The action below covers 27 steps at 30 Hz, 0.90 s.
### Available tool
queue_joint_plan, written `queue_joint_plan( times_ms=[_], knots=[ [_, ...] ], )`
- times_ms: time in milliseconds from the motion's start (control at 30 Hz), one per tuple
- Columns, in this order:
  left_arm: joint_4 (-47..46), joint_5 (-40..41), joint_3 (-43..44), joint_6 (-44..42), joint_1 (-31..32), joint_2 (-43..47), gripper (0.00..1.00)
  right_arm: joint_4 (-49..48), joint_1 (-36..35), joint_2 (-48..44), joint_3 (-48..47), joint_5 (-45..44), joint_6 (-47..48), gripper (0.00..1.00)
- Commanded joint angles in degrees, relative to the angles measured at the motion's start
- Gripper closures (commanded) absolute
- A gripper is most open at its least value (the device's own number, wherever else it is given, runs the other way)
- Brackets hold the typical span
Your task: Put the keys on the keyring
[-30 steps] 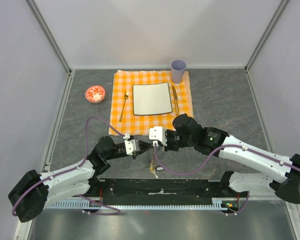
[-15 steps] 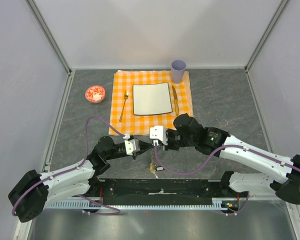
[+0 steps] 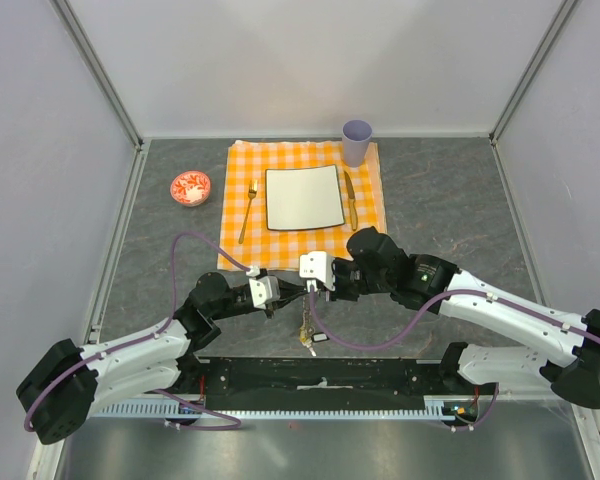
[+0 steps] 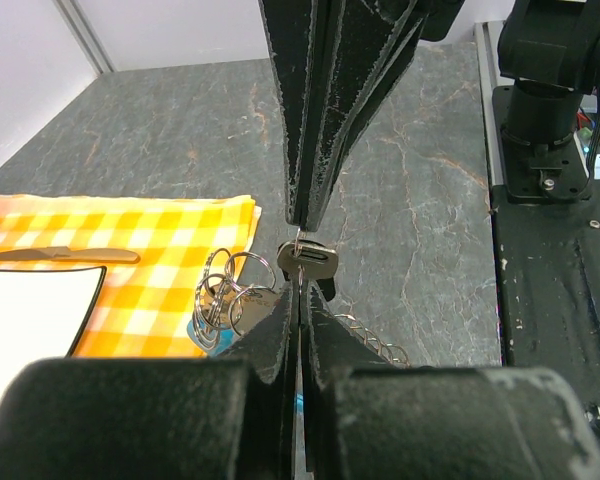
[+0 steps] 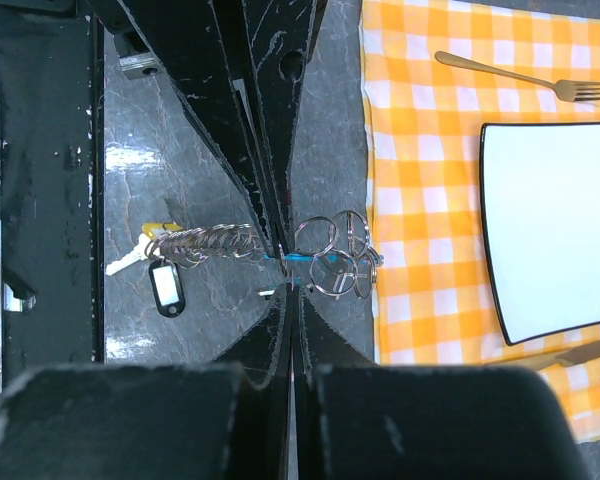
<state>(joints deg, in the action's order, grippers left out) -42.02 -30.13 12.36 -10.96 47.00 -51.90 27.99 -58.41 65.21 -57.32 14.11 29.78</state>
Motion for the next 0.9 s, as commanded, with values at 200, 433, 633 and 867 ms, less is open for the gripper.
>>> queue_joint_plan(
  times_ms=[200,433,633,867],
  knots=[
    [-4.91,0.6,1.7,1.91,0.02,-0.39,0.98,-1.0,-0.3,0.79,-2.71,1.01,-0.07,1.0],
    [-5.09,0.25,1.53,1.82,0.02,-0.48,0.98,-1.01,-0.3,1.06,-2.71,0.92,0.1,1.0],
    [-4.91,0.51,1.53,1.56,0.11,-0.57,0.98,-1.09,-0.3,0.45,-2.71,1.97,0.1,1.0],
    [-4.56,0.77,1.18,0.24,0.11,-0.31,0.98,-0.48,-0.3,-0.79,-2.89,3.03,0.28,1.0]
  ],
)
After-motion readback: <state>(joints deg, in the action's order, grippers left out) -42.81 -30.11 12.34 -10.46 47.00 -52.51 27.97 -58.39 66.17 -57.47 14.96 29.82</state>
